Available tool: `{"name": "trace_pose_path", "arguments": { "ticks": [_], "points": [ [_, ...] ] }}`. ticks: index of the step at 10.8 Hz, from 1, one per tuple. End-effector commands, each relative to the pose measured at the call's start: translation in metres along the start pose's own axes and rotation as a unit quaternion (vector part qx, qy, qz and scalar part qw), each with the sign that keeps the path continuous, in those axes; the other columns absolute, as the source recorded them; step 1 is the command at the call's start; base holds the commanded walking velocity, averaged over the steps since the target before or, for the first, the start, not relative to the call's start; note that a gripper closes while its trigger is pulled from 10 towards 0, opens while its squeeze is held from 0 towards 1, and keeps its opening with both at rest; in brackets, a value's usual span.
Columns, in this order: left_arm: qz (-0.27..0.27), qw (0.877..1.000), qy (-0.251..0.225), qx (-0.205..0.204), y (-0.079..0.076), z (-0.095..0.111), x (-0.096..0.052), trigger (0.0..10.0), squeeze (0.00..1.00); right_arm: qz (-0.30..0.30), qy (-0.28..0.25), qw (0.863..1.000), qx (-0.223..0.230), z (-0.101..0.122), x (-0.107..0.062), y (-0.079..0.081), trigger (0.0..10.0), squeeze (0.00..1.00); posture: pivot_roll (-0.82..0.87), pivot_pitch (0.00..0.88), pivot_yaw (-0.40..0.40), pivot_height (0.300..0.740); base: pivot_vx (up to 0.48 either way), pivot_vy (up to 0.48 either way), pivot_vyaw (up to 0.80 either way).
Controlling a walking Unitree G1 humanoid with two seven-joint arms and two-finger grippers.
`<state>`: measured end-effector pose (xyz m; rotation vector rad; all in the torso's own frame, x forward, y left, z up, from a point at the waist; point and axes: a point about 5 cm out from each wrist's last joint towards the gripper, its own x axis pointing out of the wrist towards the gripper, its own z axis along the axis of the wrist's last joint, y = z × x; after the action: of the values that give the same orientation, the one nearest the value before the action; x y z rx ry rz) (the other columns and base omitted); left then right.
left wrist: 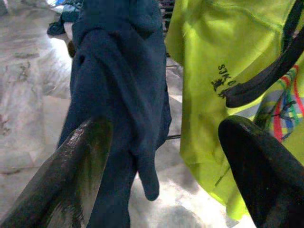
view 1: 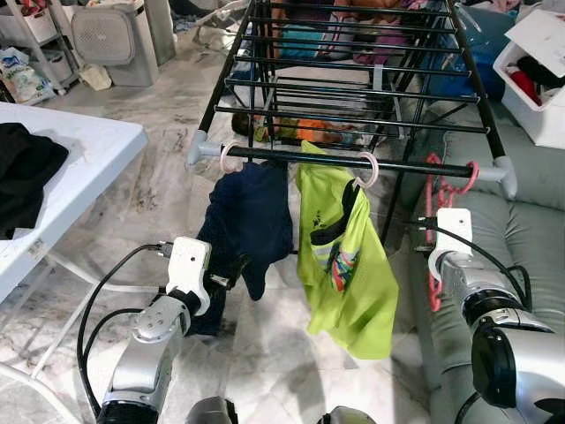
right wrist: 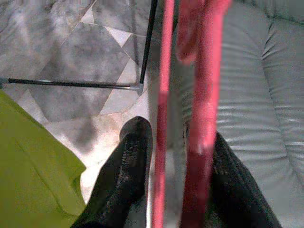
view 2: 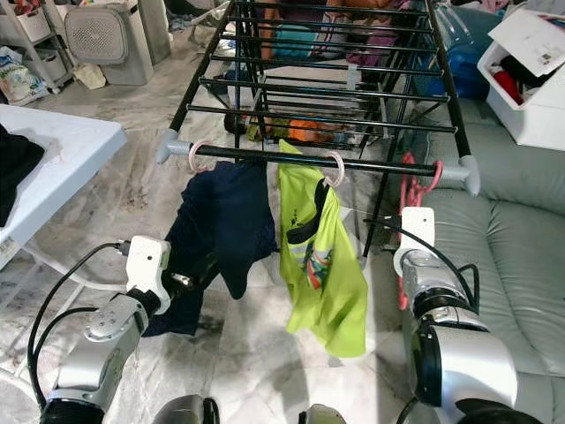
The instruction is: Hang hanger
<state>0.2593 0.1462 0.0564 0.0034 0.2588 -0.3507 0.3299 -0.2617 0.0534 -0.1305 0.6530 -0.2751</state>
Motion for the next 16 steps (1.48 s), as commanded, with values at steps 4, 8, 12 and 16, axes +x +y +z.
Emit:
{"name": "trace_pose_path", "arguments": {
  "ticks": [4,8,12,16],
  "points": [
    [-0.004,1.000,-0.003,0.006,-0.007,0.005,0.014,10.0,0.00,-0.038,-0.085,0.996,0.003,0.002,-0.005,0.000,10.0,1.00,-0.08,0.000,0.045,0.740,0.000,0.000,0.00],
    [-0.007,1.000,-0.010,0.012,-0.004,0.008,0.018,10.0,0.00,-0.047,-0.170,0.984,-0.015,-0.009,-0.026,0.020,10.0,1.00,-0.10,0.000,0.064,0.740,0.000,0.000,0.00],
    [0.027,0.999,-0.026,0.023,0.003,0.010,0.016,10.0,0.00,-0.064,-0.237,0.969,-0.014,-0.014,-0.050,0.016,10.0,1.00,-0.08,0.000,0.058,0.740,0.000,0.000,0.00],
    [0.041,0.998,-0.034,0.032,0.005,0.011,0.013,10.0,0.00,-0.073,-0.298,0.951,-0.031,-0.017,-0.082,0.013,10.0,1.00,-0.08,0.000,0.054,0.740,0.000,0.000,0.00]
  ]
}}
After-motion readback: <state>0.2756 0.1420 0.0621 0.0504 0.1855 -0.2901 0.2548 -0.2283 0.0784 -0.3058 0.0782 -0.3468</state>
